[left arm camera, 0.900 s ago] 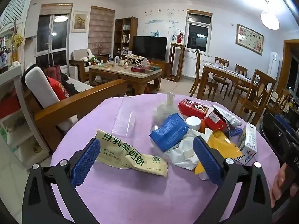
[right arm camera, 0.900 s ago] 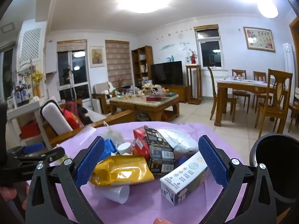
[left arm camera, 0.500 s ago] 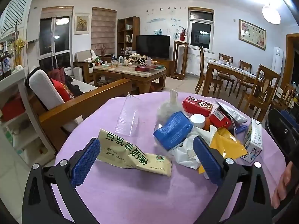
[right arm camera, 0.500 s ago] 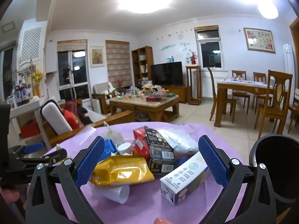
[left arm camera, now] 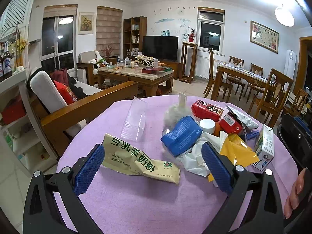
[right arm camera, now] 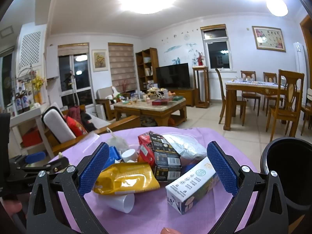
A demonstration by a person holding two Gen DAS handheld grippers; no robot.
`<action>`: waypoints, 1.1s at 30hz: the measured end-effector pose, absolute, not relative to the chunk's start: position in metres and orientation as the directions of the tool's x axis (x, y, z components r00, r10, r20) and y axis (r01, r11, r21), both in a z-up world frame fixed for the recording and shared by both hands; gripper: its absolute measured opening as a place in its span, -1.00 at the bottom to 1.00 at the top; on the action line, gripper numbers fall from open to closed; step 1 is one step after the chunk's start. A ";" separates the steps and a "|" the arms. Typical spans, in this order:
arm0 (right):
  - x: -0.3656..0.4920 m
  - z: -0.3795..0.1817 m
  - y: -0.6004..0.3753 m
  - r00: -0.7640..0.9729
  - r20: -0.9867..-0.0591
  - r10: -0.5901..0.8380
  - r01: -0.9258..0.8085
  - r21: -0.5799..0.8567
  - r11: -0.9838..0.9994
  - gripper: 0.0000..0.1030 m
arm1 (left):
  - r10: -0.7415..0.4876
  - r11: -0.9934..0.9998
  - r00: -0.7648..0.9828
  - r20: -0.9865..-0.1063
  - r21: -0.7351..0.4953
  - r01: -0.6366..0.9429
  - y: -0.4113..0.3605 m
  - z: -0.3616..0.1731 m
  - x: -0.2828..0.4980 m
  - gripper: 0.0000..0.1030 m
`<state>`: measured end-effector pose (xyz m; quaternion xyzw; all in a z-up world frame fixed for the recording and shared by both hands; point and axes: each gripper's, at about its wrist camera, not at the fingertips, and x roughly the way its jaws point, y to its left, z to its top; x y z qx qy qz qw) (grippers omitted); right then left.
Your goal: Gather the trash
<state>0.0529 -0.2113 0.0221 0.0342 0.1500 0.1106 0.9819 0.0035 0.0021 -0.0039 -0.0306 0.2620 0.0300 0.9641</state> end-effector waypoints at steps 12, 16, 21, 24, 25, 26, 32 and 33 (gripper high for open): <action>0.056 0.020 -0.217 0.928 -0.293 0.230 -0.200 0.129 0.971 0.92 | 0.052 0.996 0.857 -0.513 -0.037 -0.082 0.000 -0.004 0.004 0.90; 0.056 0.020 -0.218 0.928 -0.293 0.231 -0.201 0.128 0.971 0.92 | 0.050 0.995 0.854 -0.518 -0.043 -0.085 0.001 -0.005 0.004 0.90; 0.057 0.020 -0.218 0.928 -0.293 0.231 -0.201 0.130 0.971 0.92 | 0.050 0.996 0.855 -0.517 -0.042 -0.084 0.001 -0.005 0.005 0.90; 0.057 0.020 -0.218 0.928 -0.293 0.231 -0.201 0.130 0.971 0.92 | 0.049 0.995 0.854 -0.518 -0.045 -0.084 0.001 -0.005 0.005 0.90; 0.057 0.020 -0.218 0.928 -0.294 0.230 -0.200 0.130 0.971 0.92 | 0.049 0.995 0.853 -0.519 -0.046 -0.085 0.002 -0.006 0.005 0.90; 0.057 0.020 -0.218 0.928 -0.293 0.230 -0.200 0.131 0.971 0.92 | 0.048 0.995 0.853 -0.520 -0.048 -0.085 0.002 -0.006 0.005 0.90; 0.057 0.019 -0.219 0.928 -0.295 0.229 -0.197 0.136 0.971 0.92 | 0.048 0.995 0.852 -0.521 -0.049 -0.086 0.003 -0.007 0.005 0.90; 0.057 0.019 -0.219 0.928 -0.295 0.228 -0.196 0.136 0.971 0.92 | 0.047 0.995 0.853 -0.520 -0.049 -0.086 0.003 -0.007 0.005 0.90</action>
